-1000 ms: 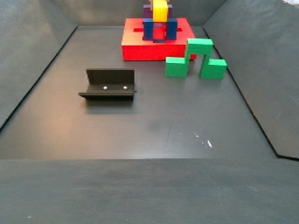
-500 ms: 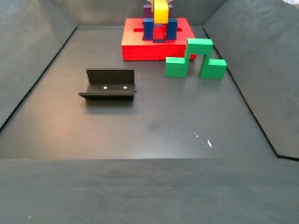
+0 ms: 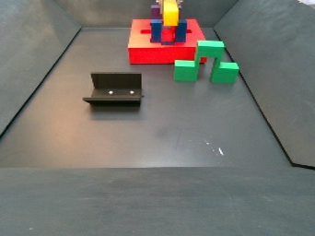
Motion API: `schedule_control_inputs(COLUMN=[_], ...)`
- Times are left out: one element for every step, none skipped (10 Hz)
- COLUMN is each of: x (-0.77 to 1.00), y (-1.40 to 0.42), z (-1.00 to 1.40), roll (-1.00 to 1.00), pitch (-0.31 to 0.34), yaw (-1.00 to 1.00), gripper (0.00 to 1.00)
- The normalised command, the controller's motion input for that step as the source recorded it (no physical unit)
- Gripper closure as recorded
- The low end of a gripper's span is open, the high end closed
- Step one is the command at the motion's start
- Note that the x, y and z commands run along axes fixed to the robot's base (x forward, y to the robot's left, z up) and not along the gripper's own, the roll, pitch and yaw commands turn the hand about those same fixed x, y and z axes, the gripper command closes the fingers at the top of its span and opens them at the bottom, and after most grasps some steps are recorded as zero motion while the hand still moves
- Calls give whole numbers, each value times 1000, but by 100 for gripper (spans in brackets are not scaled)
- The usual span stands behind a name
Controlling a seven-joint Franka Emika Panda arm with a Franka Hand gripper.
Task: Pick up the yellow object. Move up. Move to above the board. Insert the yellow object.
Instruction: Insert the yellow object.
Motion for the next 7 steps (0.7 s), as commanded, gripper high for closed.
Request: schedule_control_inputs(x=[71,109,117,126,131,103,83], y=[-66,-83,-83,-86,-83,-71,-51], z=[-83,-97,-106,-114,-117,-123,-129], roll=[104,101,103,96,94,87,93], pitch=[20,23,26,26,23,20,21], yaw=[0,0,0,0,0,0,0], gripper=[100,100,100,100,100,100,100])
